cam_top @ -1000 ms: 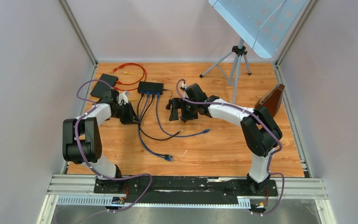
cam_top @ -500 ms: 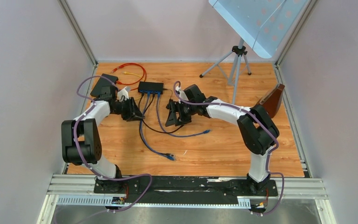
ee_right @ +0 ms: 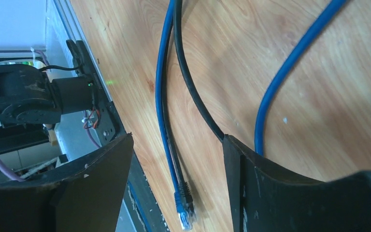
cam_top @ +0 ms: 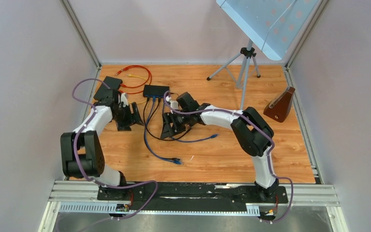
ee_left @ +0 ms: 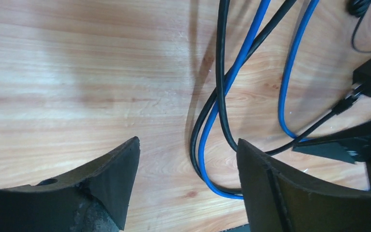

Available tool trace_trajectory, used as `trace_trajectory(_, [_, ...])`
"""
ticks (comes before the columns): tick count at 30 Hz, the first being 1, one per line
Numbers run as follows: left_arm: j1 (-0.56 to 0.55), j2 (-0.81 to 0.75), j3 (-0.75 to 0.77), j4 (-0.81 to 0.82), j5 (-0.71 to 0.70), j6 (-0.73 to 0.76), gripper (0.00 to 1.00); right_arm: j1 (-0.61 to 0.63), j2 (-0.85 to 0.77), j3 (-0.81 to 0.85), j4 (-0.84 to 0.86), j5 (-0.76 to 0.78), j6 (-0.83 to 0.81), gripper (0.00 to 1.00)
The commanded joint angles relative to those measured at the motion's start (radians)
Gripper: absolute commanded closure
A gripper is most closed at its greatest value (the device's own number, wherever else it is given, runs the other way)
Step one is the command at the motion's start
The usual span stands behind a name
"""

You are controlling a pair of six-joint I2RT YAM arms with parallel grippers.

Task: Pull the plug from the switch port
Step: Move the switch port to the center of the board.

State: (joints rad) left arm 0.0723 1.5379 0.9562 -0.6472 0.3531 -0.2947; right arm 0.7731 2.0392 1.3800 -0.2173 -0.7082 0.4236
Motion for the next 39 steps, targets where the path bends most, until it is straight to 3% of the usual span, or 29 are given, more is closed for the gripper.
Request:
trace_trajectory(1, [-0.002,-0.183,-0.008,0.032,-0.152,-0.068,0.14,0.02,0.046,0.069,0.047,0.035,-0.05,0.32])
trace_trajectory(4, [-0.002,-0.285,-0.046,0.076,-0.202,-0.109,0.01,0.028,0.063,0.076,0.052,0.069,-0.083,0.3])
trace_trajectory(11, [-0.001,-0.478,-0.16,0.151,-0.275,-0.169,0.0,0.046,0.152,0.128,0.055,0.024,-0.132,0.3])
trace_trajectory(17, [-0.001,-0.485,-0.173,0.148,-0.273,-0.155,0.0,0.049,0.137,0.123,0.027,-0.077,-0.167,0.4])
trace_trajectory(22, [-0.002,-0.469,-0.187,0.178,-0.251,-0.161,0.0,0.065,0.091,0.119,0.026,-0.271,-0.154,0.61])
trace_trajectory(26, [-0.001,-0.458,-0.2,0.192,-0.257,-0.167,0.0,0.111,0.07,0.132,0.011,-0.328,-0.155,0.61])
trace_trajectory(32, [-0.002,-0.442,-0.207,0.194,-0.278,-0.178,0.0,0.163,0.154,0.246,0.004,-0.322,-0.097,0.59])
trace_trajectory(39, [0.0,-0.454,-0.201,0.163,-0.348,-0.186,0.0,0.183,0.21,0.301,0.099,-0.153,0.133,0.56])
